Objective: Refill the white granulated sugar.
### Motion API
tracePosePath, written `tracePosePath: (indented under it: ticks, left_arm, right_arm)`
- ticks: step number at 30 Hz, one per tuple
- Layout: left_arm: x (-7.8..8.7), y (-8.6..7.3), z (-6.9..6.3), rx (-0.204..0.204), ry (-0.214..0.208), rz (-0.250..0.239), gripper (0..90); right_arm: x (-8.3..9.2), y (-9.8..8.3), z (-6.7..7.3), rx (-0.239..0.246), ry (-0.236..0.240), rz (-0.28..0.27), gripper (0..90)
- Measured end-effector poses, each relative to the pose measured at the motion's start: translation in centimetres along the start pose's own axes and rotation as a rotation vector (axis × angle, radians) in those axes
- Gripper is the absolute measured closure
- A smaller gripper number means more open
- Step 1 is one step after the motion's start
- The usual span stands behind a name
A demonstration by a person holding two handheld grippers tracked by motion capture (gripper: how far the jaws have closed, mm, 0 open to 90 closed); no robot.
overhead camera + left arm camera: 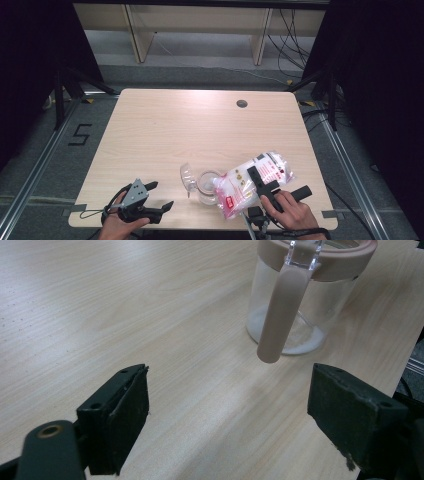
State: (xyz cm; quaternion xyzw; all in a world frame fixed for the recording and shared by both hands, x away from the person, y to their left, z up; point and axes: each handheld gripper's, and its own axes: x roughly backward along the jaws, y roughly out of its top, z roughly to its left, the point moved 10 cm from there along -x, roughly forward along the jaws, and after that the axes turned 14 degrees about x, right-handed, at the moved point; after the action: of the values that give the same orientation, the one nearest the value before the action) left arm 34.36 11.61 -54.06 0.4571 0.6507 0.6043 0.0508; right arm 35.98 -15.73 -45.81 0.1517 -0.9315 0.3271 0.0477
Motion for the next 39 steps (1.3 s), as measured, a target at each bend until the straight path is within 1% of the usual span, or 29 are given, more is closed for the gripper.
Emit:
tracePosePath:
  ticks: [2, 3, 4, 6, 7, 9, 12, 13, 15, 16, 17, 18, 19, 20, 21, 22, 23, 25, 26, 27, 29, 30, 31, 33, 34, 36, 39]
  left_arm:
    - [-0.01, 0.0, 0.02, -0.002, 0.004, 0.002, 16.6]
    - [0.0, -0.02, 0.02, -0.002, 0.006, 0.004, 16.6]
    - [-0.03, -0.03, 0.01, -0.011, -0.003, 0.007, 16.6]
    - [0.01, -0.02, 0.03, -0.014, 0.002, 0.006, 16.6]
    - [-0.02, 0.04, 0.02, -0.009, 0.005, -0.001, 16.6]
    - [-0.01, 0.01, -0.01, 0.001, 0.0, -0.001, 16.6]
    - [-0.02, 0.0, 0.0, -0.001, 0.001, 0.001, 16.6]
    - [0.01, 0.0, 0.07, -0.005, 0.008, 0.003, 16.6]
    - [0.01, -0.01, 0.01, -0.001, 0.006, 0.003, 16.6]
    - [-0.02, 0.04, -0.07, 0.005, 0.0, -0.004, 16.6]
    - [0.05, 0.02, -0.02, 0.001, 0.004, -0.001, 16.6]
    - [0.02, 0.08, -0.05, 0.003, -0.002, -0.007, 16.6]
    - [0.04, 0.11, 0.0, -0.003, -0.001, -0.007, 16.6]
    - [0.07, 0.16, 0.1, -0.021, -0.002, -0.006, 16.6]
    - [0.05, 0.2, 0.13, -0.025, -0.002, -0.008, 16.6]
    - [0.01, 0.21, 0.07, -0.017, -0.004, -0.012, 16.6]
    - [0.01, 0.2, 0.09, -0.019, -0.004, -0.011, 16.6]
    - [0.0, 0.19, 0.06, -0.021, -0.004, -0.01, 16.6]
    - [0.0, 0.07, -0.05, 0.005, -0.002, -0.007, 16.6]
    - [0.0, 0.07, -0.05, 0.004, -0.002, -0.006, 16.6]
    - [0.02, 0.07, -0.05, 0.003, -0.002, -0.006, 16.6]
    - [-0.01, 0.16, -0.01, -0.004, -0.003, -0.012, 16.6]
    - [0.0, 0.22, 0.07, -0.02, -0.004, -0.012, 16.6]
    - [0.01, 0.22, 0.07, -0.02, -0.004, -0.012, 16.6]
    - [0.06, 0.18, 0.12, -0.027, -0.003, -0.006, 16.6]
    - [0.0, 0.22, 0.05, -0.02, -0.005, -0.012, 16.6]
    - [0.01, 0.2, 0.05, -0.022, -0.005, -0.01, 16.6]
  right_arm:
    - [0.11, -0.11, 0.28, -0.017, 0.009, 0.012, 52.4]
    - [0.07, -0.13, 0.16, -0.013, 0.007, 0.009, 52.5]
    - [0.12, -0.14, 0.28, -0.033, 0.008, 0.017, 52.5]
    - [0.1, -0.21, 0.13, -0.013, 0.004, 0.01, 52.5]
    - [0.14, -0.22, 0.11, -0.017, 0.006, 0.011, 52.6]
    - [0.13, -0.23, 0.08, -0.02, 0.007, 0.01, 52.7]
    - [0.12, -0.22, 0.12, -0.023, 0.008, 0.008, 52.8]
    - [0.11, -0.21, 0.14, -0.024, 0.008, 0.006, 52.8]
    - [0.09, -0.22, 0.2, -0.027, 0.009, 0.005, 52.9]
    - [0.04, -0.17, 0.07, -0.012, 0.003, -0.003, 52.9]
    - [0.01, -0.16, 0.03, -0.006, 0.001, -0.006, 52.9]
    - [-0.01, -0.17, 0.01, -0.004, -0.001, -0.006, 52.9]
    - [0.0, -0.21, 0.04, -0.007, 0.002, -0.004, 53.0]
    - [0.0, -0.23, 0.06, -0.011, 0.003, -0.003, 53.0]
    - [0.08, -0.32, 0.3, -0.034, 0.01, 0.007, 53.0]
    - [0.07, -0.33, 0.29, -0.034, 0.009, 0.006, 53.0]
    - [0.06, -0.33, 0.29, -0.032, 0.01, 0.005, 53.1]
    - [0.1, -0.3, 0.39, -0.05, 0.011, 0.007, 53.1]
    - [0.1, -0.31, 0.39, -0.05, 0.011, 0.007, 53.1]
    - [0.02, -0.37, 0.18, -0.015, 0.001, -0.003, 53.1]
    - [0.04, -0.37, 0.19, -0.015, 0.002, -0.001, 53.1]
    - [0.04, -0.36, 0.19, -0.015, 0.001, -0.003, 53.1]
    - [0.04, -0.34, 0.16, -0.013, 0.002, -0.005, 53.2]
    - [0.05, -0.33, 0.14, -0.014, 0.001, -0.005, 53.2]
    - [0.05, -0.34, 0.14, -0.013, 0.001, -0.005, 53.2]
    - [0.04, -0.34, 0.13, -0.011, 0.001, -0.006, 53.2]
    - [0.05, -0.36, 0.15, -0.01, 0.002, -0.005, 53.3]
